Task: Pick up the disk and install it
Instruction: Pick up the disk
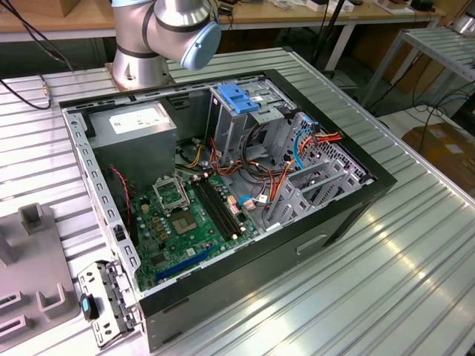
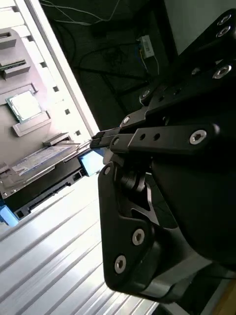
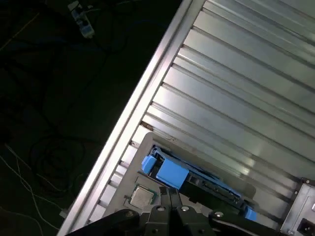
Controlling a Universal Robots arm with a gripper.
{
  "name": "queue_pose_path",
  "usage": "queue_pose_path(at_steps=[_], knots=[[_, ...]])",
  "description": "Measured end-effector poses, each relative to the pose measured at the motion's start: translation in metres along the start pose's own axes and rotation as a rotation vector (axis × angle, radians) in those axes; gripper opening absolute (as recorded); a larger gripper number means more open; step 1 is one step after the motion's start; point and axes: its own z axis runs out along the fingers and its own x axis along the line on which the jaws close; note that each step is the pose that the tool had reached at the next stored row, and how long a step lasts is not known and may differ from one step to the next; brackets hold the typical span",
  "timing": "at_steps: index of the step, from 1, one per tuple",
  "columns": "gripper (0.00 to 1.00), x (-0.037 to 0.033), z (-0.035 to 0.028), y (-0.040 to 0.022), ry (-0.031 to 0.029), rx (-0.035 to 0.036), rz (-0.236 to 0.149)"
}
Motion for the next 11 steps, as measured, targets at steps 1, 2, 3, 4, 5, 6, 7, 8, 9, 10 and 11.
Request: queue_pose_path(at_steps=[1, 2, 3, 4, 5, 6, 7, 8, 9, 10, 11], knots=[[0.11, 0.0, 0.0001, 0.0, 0.0006, 0.0013, -0.052], [0.11, 0.0, 0.0002, 0.0, 0.0009, 0.0017, -0.067], [0.11, 0.0, 0.0002, 0.0, 0.0012, 0.0017, -0.076], [0.11, -0.0001, 0.0004, 0.0, 0.0014, 0.0018, -0.086], [0.11, -0.0001, 0.0004, 0.0, 0.0017, 0.0019, -0.096], [0.11, 0.0, 0.0004, 0.0, 0.0021, 0.0019, -0.105], [0.11, -0.0001, 0.0004, 0.0, 0.0024, 0.002, -0.111], [0.11, -0.0001, 0.0003, 0.0, 0.0028, 0.002, -0.117], [0.11, -0.0001, 0.0004, 0.0, 0.003, 0.002, -0.123], [0.11, -0.0001, 0.0004, 0.0, 0.0032, 0.002, -0.13], [0.11, -0.0001, 0.0004, 0.0, 0.0035, 0.002, -0.136]])
